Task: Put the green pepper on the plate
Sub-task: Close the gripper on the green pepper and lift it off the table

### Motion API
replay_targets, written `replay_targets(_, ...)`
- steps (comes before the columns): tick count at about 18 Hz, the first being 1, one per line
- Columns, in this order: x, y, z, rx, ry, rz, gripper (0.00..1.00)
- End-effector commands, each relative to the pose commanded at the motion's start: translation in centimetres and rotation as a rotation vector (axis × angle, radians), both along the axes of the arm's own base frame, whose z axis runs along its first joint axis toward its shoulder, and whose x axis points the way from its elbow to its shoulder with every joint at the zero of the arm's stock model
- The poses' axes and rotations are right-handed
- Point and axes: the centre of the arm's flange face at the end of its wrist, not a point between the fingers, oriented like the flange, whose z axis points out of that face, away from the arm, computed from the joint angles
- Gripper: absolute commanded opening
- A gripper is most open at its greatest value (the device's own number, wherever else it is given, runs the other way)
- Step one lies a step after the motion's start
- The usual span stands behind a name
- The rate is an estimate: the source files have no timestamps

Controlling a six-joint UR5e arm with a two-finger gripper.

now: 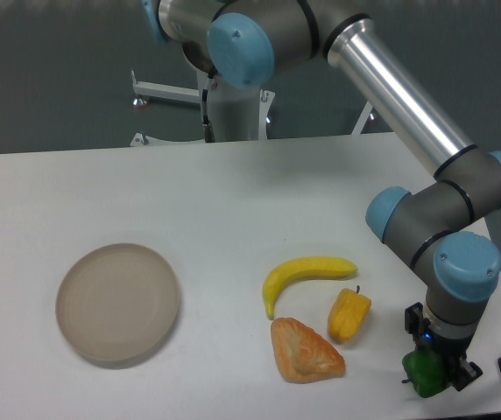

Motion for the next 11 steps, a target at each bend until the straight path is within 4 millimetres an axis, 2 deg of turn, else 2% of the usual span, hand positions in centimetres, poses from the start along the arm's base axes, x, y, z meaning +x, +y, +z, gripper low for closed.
replay_targets(11,1.0,-0.8,1.2,-0.002,-0.019,0.032,0.37)
